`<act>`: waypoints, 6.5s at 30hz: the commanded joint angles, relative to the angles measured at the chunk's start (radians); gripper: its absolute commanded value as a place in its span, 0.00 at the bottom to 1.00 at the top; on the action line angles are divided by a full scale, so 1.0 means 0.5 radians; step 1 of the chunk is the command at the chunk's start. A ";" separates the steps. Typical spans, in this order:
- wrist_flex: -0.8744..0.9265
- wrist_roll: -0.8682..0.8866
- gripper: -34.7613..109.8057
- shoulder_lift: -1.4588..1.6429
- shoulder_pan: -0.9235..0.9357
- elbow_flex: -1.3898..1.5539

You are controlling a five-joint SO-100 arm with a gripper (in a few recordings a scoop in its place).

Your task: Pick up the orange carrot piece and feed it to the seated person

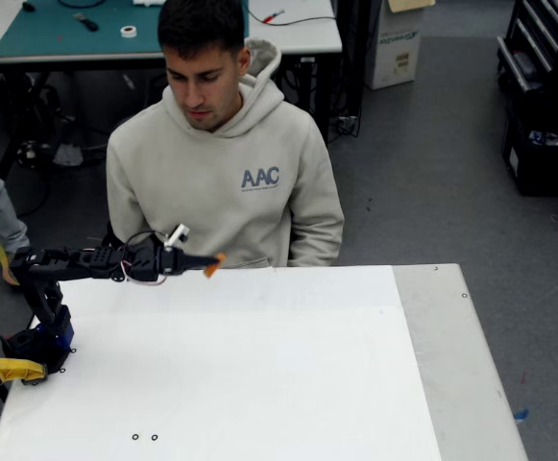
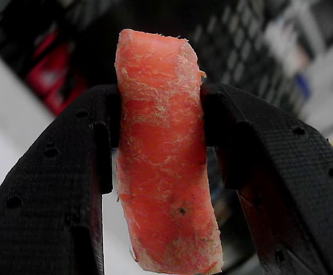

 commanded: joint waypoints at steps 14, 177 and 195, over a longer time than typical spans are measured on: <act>-1.111 -1.629 0.22 -0.877 -1.120 -1.058; 2.424 1.957 0.23 2.918 -1.543 2.522; 2.427 1.908 0.23 2.908 -1.528 2.528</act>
